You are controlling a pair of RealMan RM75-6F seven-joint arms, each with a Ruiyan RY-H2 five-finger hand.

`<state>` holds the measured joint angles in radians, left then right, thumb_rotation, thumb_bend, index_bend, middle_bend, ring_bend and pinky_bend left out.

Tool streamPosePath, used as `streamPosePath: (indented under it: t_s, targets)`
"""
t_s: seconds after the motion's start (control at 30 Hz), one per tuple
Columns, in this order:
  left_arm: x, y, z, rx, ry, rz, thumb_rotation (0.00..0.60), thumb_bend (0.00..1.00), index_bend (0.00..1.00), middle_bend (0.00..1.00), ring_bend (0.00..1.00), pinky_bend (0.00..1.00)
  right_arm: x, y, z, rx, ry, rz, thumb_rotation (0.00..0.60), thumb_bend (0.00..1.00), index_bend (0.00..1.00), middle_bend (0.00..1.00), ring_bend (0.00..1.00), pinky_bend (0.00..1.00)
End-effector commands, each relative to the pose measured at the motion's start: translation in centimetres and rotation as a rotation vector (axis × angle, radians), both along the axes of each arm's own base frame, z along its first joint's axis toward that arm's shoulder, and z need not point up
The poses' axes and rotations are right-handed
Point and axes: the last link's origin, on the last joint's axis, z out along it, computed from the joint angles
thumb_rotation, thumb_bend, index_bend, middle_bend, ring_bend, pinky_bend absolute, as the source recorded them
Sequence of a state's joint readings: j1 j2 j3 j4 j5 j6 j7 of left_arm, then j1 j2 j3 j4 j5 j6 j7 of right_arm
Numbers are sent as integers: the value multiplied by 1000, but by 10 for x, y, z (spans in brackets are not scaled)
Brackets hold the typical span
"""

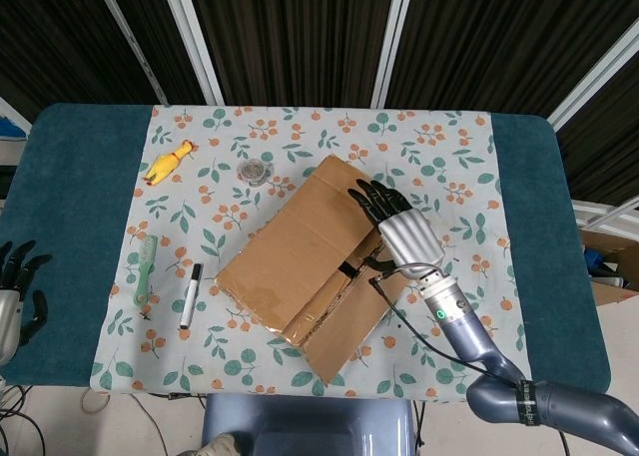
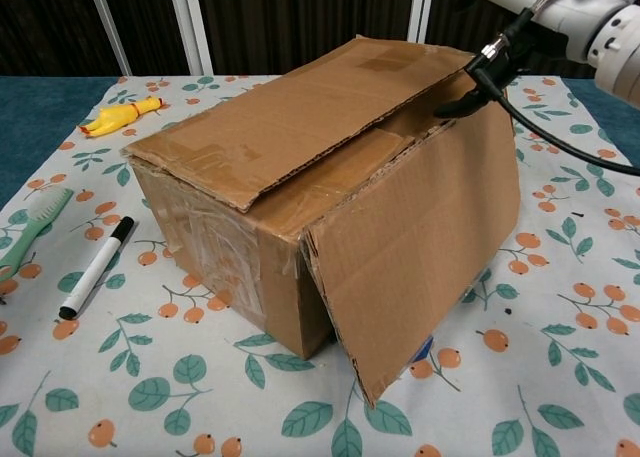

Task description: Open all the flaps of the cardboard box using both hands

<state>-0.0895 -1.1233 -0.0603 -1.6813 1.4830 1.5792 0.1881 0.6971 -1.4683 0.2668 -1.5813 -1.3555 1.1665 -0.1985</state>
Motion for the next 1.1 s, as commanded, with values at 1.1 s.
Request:
streamPosePath:
  t_s: [1.1]
  targets:
    - [-1,2,4,23,-22,4,600,645,220,94,15,0,29,-15,-23,8,-105,0,600,0,0,22,47,164]
